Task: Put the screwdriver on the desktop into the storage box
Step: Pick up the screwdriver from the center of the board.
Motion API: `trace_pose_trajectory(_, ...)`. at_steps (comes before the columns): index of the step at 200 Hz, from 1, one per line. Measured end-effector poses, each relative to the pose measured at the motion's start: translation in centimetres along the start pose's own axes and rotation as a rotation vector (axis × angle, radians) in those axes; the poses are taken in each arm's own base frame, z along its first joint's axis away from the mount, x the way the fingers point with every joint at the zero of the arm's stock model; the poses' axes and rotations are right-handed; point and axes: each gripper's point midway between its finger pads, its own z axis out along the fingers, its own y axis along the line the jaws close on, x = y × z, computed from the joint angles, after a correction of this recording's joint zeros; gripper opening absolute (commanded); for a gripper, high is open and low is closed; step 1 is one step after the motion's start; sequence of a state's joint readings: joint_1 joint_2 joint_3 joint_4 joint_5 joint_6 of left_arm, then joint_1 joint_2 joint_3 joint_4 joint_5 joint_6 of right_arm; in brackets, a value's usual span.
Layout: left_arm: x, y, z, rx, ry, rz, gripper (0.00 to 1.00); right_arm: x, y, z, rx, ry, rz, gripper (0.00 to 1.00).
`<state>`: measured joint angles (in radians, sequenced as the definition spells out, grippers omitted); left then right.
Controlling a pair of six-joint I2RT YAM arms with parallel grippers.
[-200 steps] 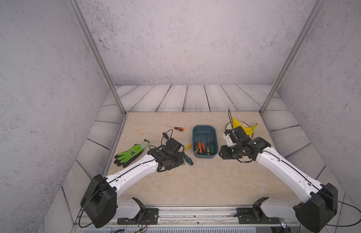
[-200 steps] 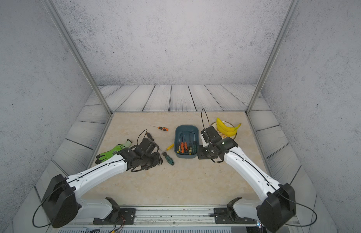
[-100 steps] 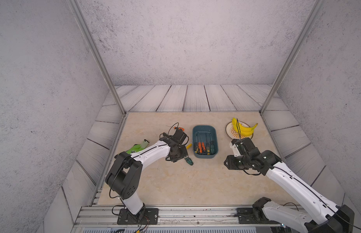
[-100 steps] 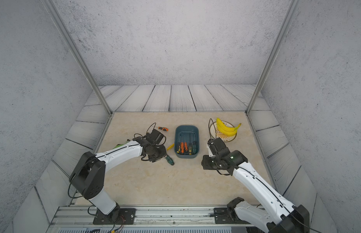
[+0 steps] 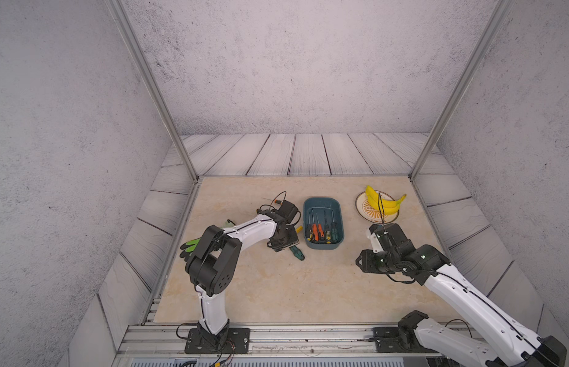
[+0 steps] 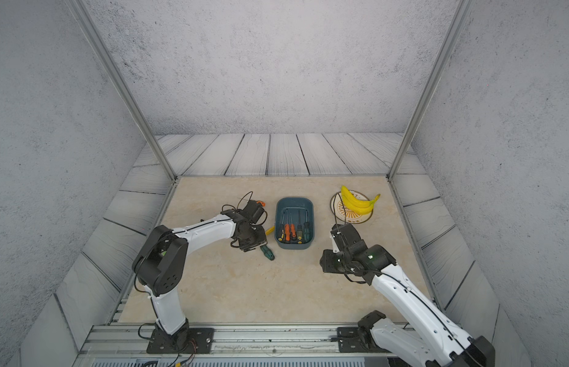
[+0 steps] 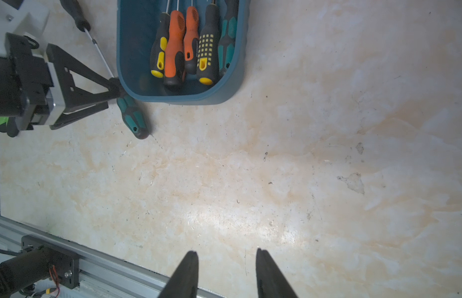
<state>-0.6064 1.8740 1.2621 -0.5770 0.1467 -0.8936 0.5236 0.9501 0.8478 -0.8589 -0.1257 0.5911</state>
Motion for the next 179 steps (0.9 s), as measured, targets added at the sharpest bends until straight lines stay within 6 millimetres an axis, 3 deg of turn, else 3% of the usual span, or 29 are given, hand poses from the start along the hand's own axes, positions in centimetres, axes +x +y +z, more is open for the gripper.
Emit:
trace_pose_trajectory(50,-0.5,-0.2,1.0,-0.006,0.009,0.007,0.47,0.9,-0.6,0.7,0.011,0.025,0.012,0.41)
trace_pose_trajectory(116,-0.6,-0.4,1.6,0.000,0.017,0.011,0.44,0.9,-0.6,0.7,0.012,0.026,0.015,0.41)
trace_pose_trajectory(135,-0.7,-0.6,1.7,0.008,0.017,0.008,0.36,0.9,-0.6,0.7,0.012,0.025,0.015,0.41)
trace_pose_trajectory(165,-0.6,-0.3,2.3,0.001,0.030,0.011,0.36,0.9,-0.6,0.7,0.012,0.025,0.015,0.41)
trace_pose_trajectory(179,-0.6,-0.4,2.4,0.004,0.032,0.012,0.20,0.9,-0.6,0.7,0.012,0.025,0.015,0.41)
